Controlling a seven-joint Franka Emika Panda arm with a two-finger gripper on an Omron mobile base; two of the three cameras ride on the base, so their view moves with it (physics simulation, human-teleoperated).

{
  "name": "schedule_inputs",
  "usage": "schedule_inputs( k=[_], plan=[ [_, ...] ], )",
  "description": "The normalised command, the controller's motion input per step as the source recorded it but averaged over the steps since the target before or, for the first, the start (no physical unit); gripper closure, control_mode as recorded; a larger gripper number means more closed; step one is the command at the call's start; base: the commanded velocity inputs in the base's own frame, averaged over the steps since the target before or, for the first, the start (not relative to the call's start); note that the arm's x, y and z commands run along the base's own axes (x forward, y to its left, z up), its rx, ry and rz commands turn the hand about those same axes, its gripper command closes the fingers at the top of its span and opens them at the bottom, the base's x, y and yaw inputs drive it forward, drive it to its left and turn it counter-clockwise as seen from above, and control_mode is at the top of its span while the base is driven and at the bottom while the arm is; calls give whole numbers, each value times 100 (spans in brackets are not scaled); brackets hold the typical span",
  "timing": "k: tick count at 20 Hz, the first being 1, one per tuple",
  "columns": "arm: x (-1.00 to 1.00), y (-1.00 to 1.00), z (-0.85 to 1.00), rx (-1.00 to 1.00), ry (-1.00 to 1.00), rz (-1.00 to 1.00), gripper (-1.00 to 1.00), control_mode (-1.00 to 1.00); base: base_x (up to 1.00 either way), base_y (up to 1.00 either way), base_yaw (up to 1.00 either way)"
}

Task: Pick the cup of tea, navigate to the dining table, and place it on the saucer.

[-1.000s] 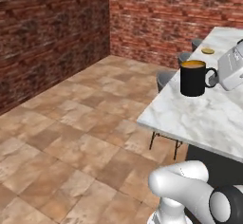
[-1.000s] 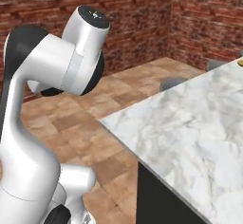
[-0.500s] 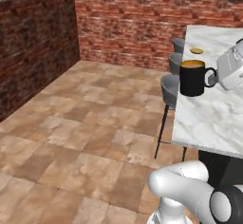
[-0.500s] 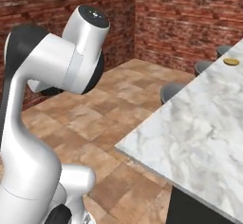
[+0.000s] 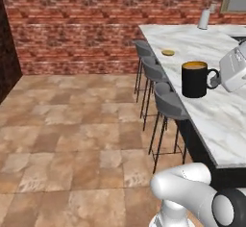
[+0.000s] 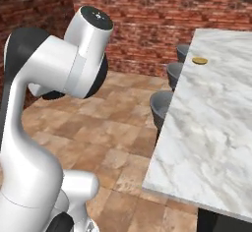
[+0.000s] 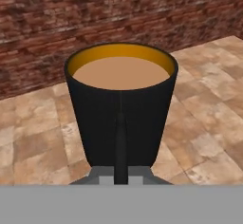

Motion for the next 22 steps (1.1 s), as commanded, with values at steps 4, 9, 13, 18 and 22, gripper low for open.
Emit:
schedule_inputs(
  k=[4,9,13,18,22],
  plan=[
    [0,0,0,0,0,0,100,100,91,100,-57],
    [0,0,0,0,0,0,100,100,96,100,-54],
    [0,0,0,0,0,0,100,100,100,100,-55],
    [0,0,0,0,0,0,100,100,100,100,-55],
    [0,0,0,0,0,0,100,100,100,100,-56]
  ],
)
